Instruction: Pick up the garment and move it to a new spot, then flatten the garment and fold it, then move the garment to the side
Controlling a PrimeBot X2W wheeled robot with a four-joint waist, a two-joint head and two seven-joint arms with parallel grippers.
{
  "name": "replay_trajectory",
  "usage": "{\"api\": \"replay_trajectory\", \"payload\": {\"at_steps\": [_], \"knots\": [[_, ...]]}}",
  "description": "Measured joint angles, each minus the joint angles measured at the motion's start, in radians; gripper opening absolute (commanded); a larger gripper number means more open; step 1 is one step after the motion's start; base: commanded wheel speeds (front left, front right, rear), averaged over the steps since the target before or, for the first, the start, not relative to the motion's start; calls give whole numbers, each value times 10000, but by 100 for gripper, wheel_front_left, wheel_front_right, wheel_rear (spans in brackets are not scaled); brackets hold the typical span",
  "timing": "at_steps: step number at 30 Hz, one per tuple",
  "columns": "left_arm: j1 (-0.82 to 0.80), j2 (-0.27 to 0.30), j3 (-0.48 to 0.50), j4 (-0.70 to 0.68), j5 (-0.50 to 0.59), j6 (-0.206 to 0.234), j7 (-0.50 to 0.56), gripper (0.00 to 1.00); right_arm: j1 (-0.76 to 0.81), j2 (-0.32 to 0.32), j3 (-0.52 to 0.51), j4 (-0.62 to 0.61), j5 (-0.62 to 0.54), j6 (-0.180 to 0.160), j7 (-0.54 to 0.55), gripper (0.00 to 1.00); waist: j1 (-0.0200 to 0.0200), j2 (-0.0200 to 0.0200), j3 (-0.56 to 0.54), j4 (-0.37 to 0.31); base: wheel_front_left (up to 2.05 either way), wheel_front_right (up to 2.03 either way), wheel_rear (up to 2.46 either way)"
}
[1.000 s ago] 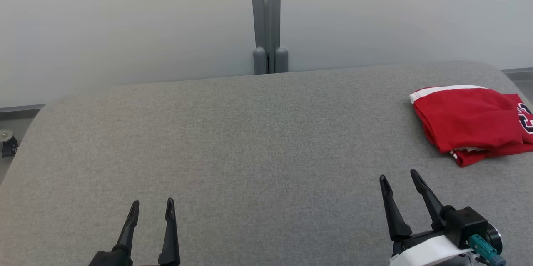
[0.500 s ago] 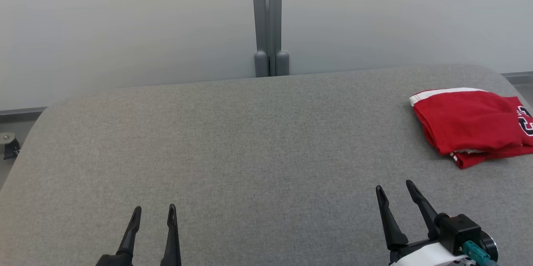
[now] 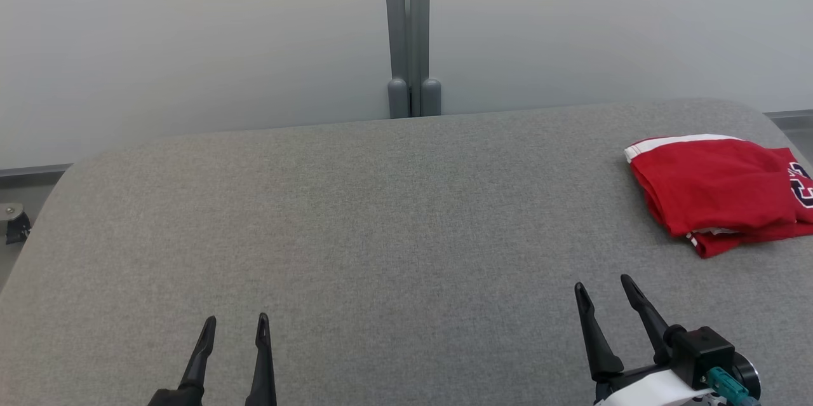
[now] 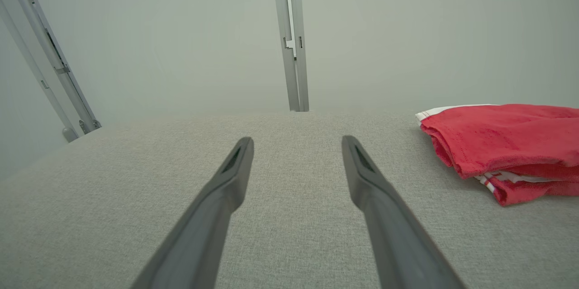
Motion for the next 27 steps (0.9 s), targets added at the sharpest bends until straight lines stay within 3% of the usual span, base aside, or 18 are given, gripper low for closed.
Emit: {"api": "replay_trajectory", "payload": {"at_steps": [8,9,15,27], "knots": [[-2,0,71,88,73,-31,0,100,-10,19,71,15,0,0,-2,100,0,0,-51,-28,0,0,0],[1,-2,75,105,136,-15,0,0,-4,21,75,33,0,2,0,0,0,0,-56,-29,0,0,0],[59,-12,75,504,-174,-27,121,0,195,33,73,368,337,2,75,0,0,0,-37,-29,0,0,0],[-234,-10,355,663,-2522,-144,681,0,-68,-73,-115,514,2794,2,539,0,0,0,70,-30,0,0,0]]}}
